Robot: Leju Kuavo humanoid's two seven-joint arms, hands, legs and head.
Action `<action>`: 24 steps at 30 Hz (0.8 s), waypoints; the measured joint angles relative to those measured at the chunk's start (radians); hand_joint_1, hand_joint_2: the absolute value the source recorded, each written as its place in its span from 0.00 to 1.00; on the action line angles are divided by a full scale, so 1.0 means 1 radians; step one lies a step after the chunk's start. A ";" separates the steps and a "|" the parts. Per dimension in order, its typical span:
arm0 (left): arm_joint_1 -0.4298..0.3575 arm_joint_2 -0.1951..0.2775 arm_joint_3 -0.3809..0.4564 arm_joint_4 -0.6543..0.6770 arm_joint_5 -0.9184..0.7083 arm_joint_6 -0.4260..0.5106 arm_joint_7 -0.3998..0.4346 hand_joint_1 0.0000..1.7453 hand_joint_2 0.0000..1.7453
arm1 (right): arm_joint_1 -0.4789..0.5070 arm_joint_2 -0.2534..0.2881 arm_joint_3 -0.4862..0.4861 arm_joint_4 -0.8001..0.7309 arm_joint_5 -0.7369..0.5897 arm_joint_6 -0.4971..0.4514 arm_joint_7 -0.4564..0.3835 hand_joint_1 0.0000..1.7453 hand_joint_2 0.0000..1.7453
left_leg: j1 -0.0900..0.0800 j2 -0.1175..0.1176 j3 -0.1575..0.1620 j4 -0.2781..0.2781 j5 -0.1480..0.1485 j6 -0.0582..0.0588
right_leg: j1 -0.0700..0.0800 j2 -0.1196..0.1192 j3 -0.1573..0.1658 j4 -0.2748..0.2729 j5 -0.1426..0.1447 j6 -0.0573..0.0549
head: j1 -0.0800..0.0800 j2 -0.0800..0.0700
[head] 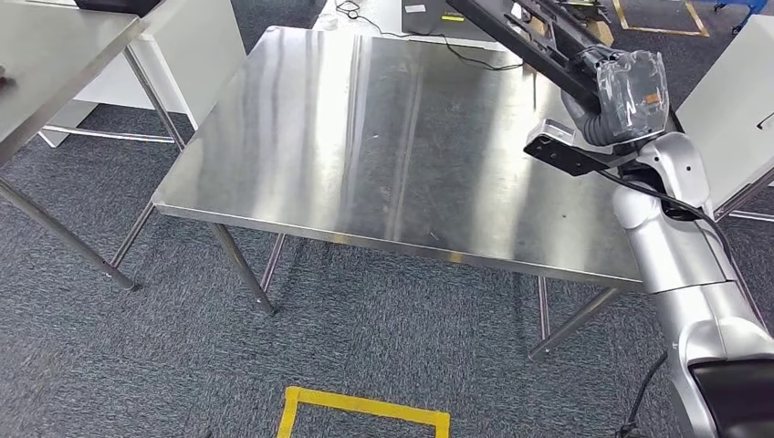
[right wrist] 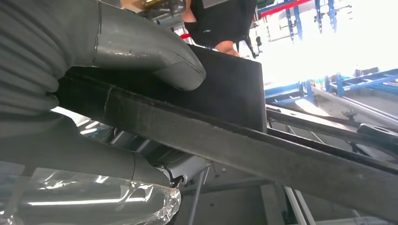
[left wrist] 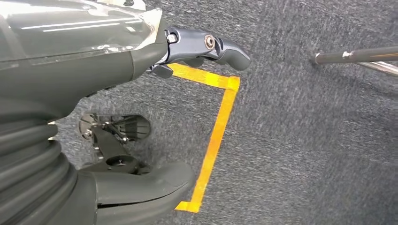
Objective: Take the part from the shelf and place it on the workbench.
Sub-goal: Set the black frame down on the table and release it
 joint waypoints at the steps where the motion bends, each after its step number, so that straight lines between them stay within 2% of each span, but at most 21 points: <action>1: 0.000 0.000 0.000 0.000 0.000 0.000 0.000 0.00 1.00 | 0.001 0.001 0.000 -0.001 0.001 0.000 0.000 1.00 1.00 | 0.001 0.000 0.006 0.004 -0.008 -0.007 | -0.002 -0.003 0.025 -0.068 0.026 0.004 | 0.000 0.000; 2: 0.000 0.001 0.000 0.000 0.000 0.000 0.000 0.00 1.00 | 0.001 0.001 -0.001 -0.002 0.003 -0.001 0.000 1.00 1.00 | 0.000 0.000 0.009 0.006 -0.015 -0.014 | -0.001 -0.007 0.045 -0.115 0.040 -0.002 | 0.000 0.000; 3: 0.000 0.001 0.000 0.000 -0.001 -0.001 0.000 0.00 1.00 | 0.004 0.002 -0.001 -0.003 0.005 -0.002 0.001 1.00 1.00 | -0.002 0.001 0.010 0.009 -0.021 -0.021 | 0.002 -0.009 0.056 -0.138 0.046 -0.014 | 0.000 0.000; 5: 0.000 0.002 0.000 0.000 -0.001 -0.001 0.000 0.00 1.00 | 0.011 0.005 -0.002 -0.005 0.010 -0.003 0.002 1.00 1.00 | -0.003 0.003 0.011 0.014 -0.030 -0.031 | 0.005 -0.007 0.064 -0.139 0.042 -0.040 | -0.002 0.000; 8: -0.003 0.004 0.000 0.000 -0.002 -0.001 0.001 0.00 1.00 | 0.017 0.008 -0.005 -0.010 0.016 -0.003 0.004 1.00 1.00 | 0.001 0.005 0.002 0.040 -0.044 -0.041 | -0.002 -0.004 0.077 -0.138 0.040 -0.056 | -0.003 0.000; 10: -0.004 0.004 0.000 0.000 -0.002 -0.001 0.001 0.00 1.00 | 0.016 0.010 -0.007 -0.013 0.018 -0.003 0.004 1.00 1.00 | 0.004 0.005 -0.046 0.125 -0.069 -0.049 | 0.000 -0.004 0.085 -0.138 0.032 -0.067 | -0.005 0.000; 12: -0.004 0.004 -0.001 0.000 -0.002 -0.002 0.001 0.00 1.00 | 0.019 0.014 -0.009 -0.014 0.020 -0.003 0.004 1.00 1.00 | 0.006 0.005 -0.129 0.247 -0.109 -0.054 | 0.005 -0.003 0.094 -0.138 0.021 -0.077 | -0.006 0.000; 13: -0.003 0.004 -0.001 0.000 -0.002 -0.002 0.002 0.00 1.00 | 0.022 0.015 -0.009 -0.014 0.021 -0.003 0.004 1.00 1.00 | 0.006 0.005 -0.162 0.283 -0.115 -0.054 | 0.008 -0.002 0.100 -0.138 0.015 -0.079 | -0.006 0.000; 14: -0.002 0.004 -0.001 0.000 -0.002 -0.002 0.002 0.00 1.00 | 0.026 0.017 -0.010 -0.014 0.021 -0.003 0.004 1.00 1.00 | 0.006 0.005 -0.179 0.284 -0.100 -0.050 | 0.011 -0.001 0.108 -0.138 0.009 -0.080 | -0.007 0.000; 15: -0.002 0.004 -0.001 0.000 -0.002 -0.002 0.002 0.00 1.00 | 0.029 0.018 -0.010 -0.014 0.022 -0.003 0.004 1.00 1.00 | 0.004 0.004 -0.177 0.248 -0.065 -0.044 | 0.014 0.001 0.117 -0.138 0.002 -0.080 | -0.007 0.000; 17: -0.003 0.007 -0.001 0.000 -0.002 -0.002 0.003 0.00 1.00 | 0.030 0.021 -0.010 -0.016 0.023 -0.003 0.004 1.00 1.00 | -0.003 0.004 -0.135 0.120 0.023 -0.020 | 0.017 0.002 0.136 -0.140 -0.011 -0.079 | -0.006 0.000; 18: -0.003 0.009 -0.001 0.000 -0.002 -0.002 0.003 0.00 1.00 | 0.029 0.022 -0.011 -0.016 0.023 -0.003 0.004 1.00 1.00 | -0.008 0.004 -0.114 0.066 0.046 -0.009 | 0.017 0.004 0.142 -0.143 -0.016 -0.076 | -0.006 0.000; 19: -0.004 0.011 -0.001 0.000 -0.002 -0.002 0.003 0.00 1.00 | 0.028 0.023 -0.011 -0.018 0.024 -0.003 0.004 1.00 1.00 | -0.014 0.004 -0.098 0.031 0.055 0.000 | 0.016 0.005 0.146 -0.147 -0.020 -0.072 | -0.005 0.000; 22: -0.004 0.012 -0.002 0.000 -0.003 -0.002 0.004 0.00 1.00 | 0.031 0.027 -0.012 -0.020 0.027 -0.003 0.004 1.00 1.00 | -0.021 0.005 -0.062 -0.010 0.051 0.018 | 0.022 0.005 0.159 -0.149 -0.016 -0.052 | -0.006 0.000; 24: -0.004 0.012 -0.002 0.000 -0.002 -0.001 0.004 0.00 1.00 | 0.029 0.027 -0.013 -0.021 0.027 -0.003 0.004 1.00 1.00 | -0.019 0.005 -0.034 -0.029 0.055 0.026 | 0.022 0.004 0.143 -0.104 -0.026 -0.045 | -0.005 0.000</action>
